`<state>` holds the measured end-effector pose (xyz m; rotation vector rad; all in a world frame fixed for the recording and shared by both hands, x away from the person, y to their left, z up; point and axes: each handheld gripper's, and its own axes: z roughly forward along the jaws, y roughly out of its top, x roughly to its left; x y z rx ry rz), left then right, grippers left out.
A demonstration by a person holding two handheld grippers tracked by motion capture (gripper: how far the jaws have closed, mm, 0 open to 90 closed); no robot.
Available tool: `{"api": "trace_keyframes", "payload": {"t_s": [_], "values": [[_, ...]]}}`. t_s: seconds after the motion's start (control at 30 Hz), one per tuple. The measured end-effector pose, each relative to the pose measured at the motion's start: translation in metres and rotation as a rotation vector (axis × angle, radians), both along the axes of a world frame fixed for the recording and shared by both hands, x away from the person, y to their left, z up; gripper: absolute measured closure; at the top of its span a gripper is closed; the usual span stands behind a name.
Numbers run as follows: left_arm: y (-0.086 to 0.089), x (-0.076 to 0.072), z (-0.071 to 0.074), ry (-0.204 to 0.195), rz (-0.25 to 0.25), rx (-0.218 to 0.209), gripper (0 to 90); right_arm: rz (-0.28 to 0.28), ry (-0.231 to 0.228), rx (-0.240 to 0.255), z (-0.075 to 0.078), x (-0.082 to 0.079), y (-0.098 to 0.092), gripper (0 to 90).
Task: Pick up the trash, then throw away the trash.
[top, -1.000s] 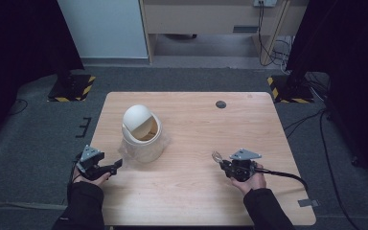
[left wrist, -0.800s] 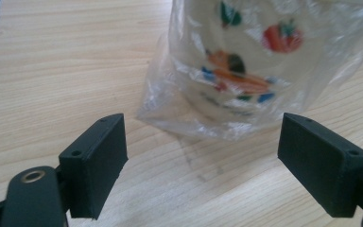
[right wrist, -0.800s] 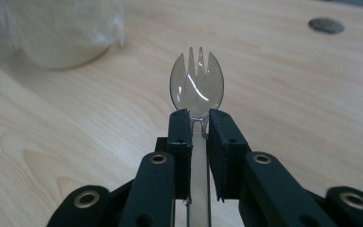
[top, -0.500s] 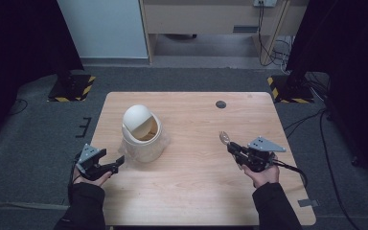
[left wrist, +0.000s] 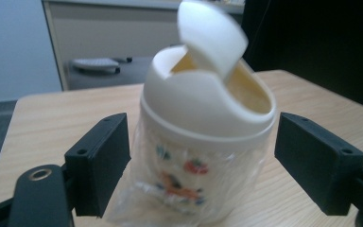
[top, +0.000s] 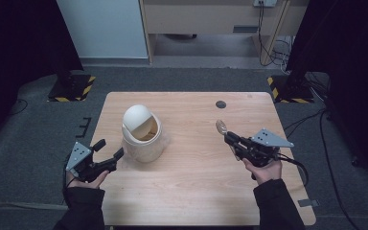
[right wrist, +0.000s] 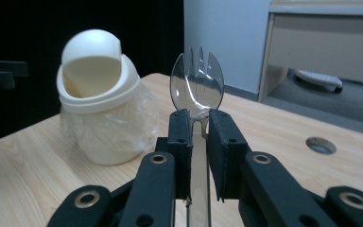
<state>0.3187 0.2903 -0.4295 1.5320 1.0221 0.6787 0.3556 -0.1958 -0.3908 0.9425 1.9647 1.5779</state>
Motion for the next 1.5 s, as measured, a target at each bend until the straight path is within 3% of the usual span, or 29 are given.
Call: {"api": "trace_keyframes", "payload": {"t_s": [0.23,0.47,0.73,0.83,1.03,1.5], "values": [[-0.015,-0.005,0.022,-0.057,-0.051,-0.049,19.6,0.041,-0.046,0.023,0.016,-0.005,0.010,80.0],[-0.032,-0.006,0.041,-0.080,-0.100,-0.102,20.6,0.057,-0.079,0.023,0.028,-0.005,0.019,80.0],[-0.050,0.000,0.055,-0.100,-0.131,-0.138,23.4,0.086,-0.107,0.029,0.028,-0.008,0.029,80.0],[-0.059,0.004,0.057,-0.100,-0.152,-0.166,24.8,0.100,-0.106,0.022,0.025,-0.010,0.032,80.1],[-0.083,0.012,0.057,-0.092,-0.189,-0.170,27.2,0.135,-0.108,0.039,0.021,-0.011,0.037,80.0],[-0.130,0.022,0.060,-0.079,-0.254,-0.187,33.4,0.165,-0.123,0.014,0.012,-0.015,0.045,80.0]]}}
